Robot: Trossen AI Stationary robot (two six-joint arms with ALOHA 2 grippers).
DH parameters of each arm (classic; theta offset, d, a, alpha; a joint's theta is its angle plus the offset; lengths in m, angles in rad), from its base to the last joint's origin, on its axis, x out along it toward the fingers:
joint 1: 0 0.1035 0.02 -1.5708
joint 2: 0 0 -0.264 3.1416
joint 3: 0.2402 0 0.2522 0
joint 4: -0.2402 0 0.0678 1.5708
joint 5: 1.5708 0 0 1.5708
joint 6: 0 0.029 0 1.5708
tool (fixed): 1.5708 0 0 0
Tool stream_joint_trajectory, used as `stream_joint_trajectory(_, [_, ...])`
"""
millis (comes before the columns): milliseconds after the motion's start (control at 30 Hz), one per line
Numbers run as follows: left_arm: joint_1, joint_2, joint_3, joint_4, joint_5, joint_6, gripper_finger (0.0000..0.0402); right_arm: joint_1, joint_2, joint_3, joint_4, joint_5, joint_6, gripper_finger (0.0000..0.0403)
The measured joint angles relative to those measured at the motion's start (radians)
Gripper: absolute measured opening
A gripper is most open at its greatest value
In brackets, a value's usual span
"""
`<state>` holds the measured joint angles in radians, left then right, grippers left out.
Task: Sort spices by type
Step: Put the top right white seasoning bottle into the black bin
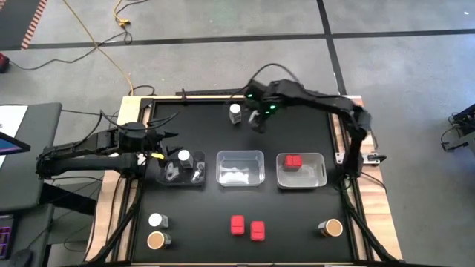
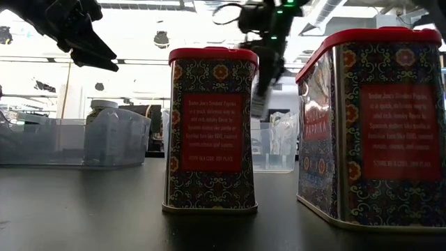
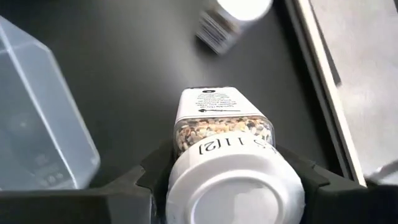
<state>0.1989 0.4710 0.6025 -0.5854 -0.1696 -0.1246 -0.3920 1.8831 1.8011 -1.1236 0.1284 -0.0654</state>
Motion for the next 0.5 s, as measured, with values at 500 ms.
stream_joint_trajectory(500, [0.0,0.0,0.0,-0.001,0.0,0.0,0.0271,0.084,0.407,0.393,-0.171,-0.053,-0.071,0.0219])
